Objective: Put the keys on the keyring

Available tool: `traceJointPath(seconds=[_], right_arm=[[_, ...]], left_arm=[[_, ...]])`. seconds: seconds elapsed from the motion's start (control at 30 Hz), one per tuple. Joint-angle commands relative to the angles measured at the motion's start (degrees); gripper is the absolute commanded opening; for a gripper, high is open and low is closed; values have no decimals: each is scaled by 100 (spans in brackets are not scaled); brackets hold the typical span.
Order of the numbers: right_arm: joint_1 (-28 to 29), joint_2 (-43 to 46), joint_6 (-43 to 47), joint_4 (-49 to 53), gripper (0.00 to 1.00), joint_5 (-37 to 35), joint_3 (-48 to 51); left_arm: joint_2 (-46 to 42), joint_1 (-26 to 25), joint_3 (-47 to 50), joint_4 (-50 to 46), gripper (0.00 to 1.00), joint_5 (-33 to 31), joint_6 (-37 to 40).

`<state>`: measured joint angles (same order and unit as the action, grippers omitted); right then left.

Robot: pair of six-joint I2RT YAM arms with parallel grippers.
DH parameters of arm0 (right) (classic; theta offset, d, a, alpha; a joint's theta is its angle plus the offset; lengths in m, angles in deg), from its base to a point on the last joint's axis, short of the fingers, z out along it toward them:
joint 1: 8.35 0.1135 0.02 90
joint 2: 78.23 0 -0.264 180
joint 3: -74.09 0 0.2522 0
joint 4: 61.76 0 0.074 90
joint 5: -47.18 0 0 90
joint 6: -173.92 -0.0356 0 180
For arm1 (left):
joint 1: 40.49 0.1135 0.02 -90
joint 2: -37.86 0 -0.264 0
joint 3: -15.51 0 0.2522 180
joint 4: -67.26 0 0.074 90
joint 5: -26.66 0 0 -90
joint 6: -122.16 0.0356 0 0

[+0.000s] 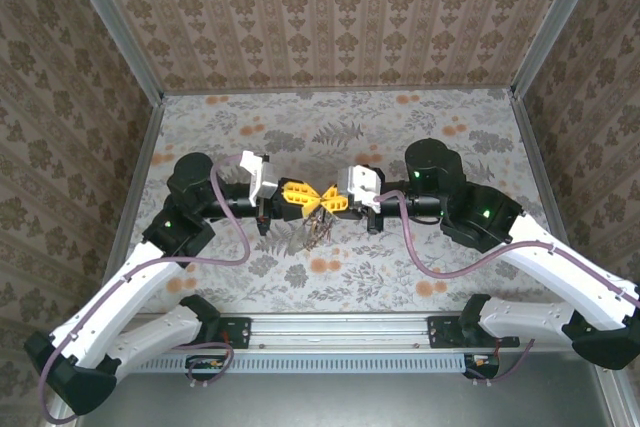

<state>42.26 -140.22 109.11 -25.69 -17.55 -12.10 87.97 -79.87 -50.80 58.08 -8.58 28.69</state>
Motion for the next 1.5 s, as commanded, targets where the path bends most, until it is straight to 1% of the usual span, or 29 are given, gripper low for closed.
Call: traceJointPath(seconds=[0.0, 0.03, 0.07, 0.17, 0.23, 0.3, 0.33, 0.4, 0.53, 0.63, 0.8, 0.97, 1.13, 1.4, 1.47], right_arm=[[56, -76, -146, -252, 0, 220, 142], [42, -76, -124, -222, 0, 191, 116], [32, -84, -83, -142, 0, 144, 51], [16, -190, 129, 334, 0, -94, -266], [16, -296, 313, 679, 0, -317, -484], [23, -413, 468, 1041, 0, -537, -671], [21, -457, 505, 1149, 0, -626, -736], [25, -522, 564, 1300, 0, -712, -832], [28, -585, 560, 1348, 0, -770, -919], [28, -590, 550, 1352, 0, -848, -962], [10, -617, 536, 1365, 0, -939, -1004], [19, -681, 558, 1408, 0, -1070, -1006], [11, -717, 545, 1385, 0, -1121, -1005], [16, -726, 514, 1382, 0, -1107, -1014], [12, -702, 514, 1365, 0, -1015, -994]], left_arm=[[-62, -15, -127, 738, 0, -183, -224], [-76, -21, -210, 418, 0, -264, -51], [-63, -35, -386, -142, 0, -415, 260], [120, -215, -1149, -2164, 1, -1050, 1448], [358, -337, -1663, -3222, 12, -1453, 2090], [599, -437, -2066, -3936, 20, -1755, 2526], [703, -486, -2202, -4177, 21, -2014, 2658], [869, -590, -2398, -4484, 22, -2304, 2883], [1085, -736, -2514, -4682, 23, -2650, 3059], [1177, -835, -2557, -4806, 26, -2760, 3078], [1023, -901, -2404, -4734, 30, -2631, 2863], [863, -896, -2287, -4571, 30, -2585, 2594], [844, -930, -2157, -4292, 30, -2386, 2258], [1058, -953, -2111, -4360, 30, -2522, 2183], [1092, -947, -2112, -4367, 27, -2601, 2200]])
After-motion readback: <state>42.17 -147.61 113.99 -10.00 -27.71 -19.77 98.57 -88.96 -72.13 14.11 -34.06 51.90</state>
